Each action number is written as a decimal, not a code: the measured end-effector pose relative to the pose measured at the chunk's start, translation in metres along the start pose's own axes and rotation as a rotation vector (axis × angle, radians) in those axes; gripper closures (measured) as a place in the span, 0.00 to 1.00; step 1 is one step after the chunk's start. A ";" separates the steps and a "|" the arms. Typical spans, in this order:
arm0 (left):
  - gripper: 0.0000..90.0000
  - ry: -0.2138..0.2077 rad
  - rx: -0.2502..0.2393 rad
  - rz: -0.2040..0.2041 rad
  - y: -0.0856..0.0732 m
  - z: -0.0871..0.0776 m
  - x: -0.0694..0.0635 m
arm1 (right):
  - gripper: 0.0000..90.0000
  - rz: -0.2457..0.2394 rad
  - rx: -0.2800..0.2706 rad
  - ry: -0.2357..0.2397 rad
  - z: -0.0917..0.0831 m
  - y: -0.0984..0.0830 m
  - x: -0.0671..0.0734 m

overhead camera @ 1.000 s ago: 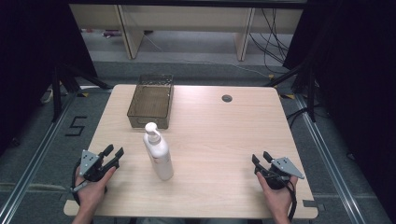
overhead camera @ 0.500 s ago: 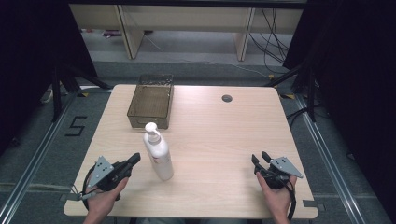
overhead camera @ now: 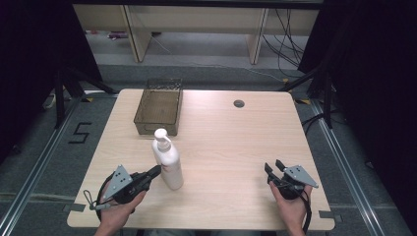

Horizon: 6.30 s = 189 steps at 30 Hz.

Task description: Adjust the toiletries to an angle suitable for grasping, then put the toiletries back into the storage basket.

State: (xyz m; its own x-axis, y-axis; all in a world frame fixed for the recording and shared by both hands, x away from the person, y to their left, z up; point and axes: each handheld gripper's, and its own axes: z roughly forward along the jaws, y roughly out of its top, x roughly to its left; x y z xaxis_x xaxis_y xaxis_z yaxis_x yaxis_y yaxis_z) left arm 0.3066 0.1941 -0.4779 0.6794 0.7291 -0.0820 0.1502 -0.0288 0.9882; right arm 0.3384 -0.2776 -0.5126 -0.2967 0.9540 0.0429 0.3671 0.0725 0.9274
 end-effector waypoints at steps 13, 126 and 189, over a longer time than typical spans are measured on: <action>1.00 -0.047 0.035 0.019 0.005 0.025 -0.016 | 0.58 -0.010 -0.011 0.000 0.001 0.000 -0.001; 0.66 0.342 -0.030 0.028 0.122 0.060 -0.042 | 0.40 0.008 0.011 -0.020 0.002 0.000 0.008; 0.66 0.444 -0.087 0.045 0.161 0.053 0.012 | 0.39 -0.022 0.011 -0.025 0.003 0.000 0.006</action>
State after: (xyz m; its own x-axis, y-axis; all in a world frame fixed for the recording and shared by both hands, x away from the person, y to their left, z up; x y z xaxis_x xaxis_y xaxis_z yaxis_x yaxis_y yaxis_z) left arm 0.3770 0.1616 -0.3266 0.3069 0.9517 0.0061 0.0535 -0.0237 0.9983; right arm 0.3391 -0.2713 -0.5133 -0.2827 0.9591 0.0136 0.3707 0.0962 0.9237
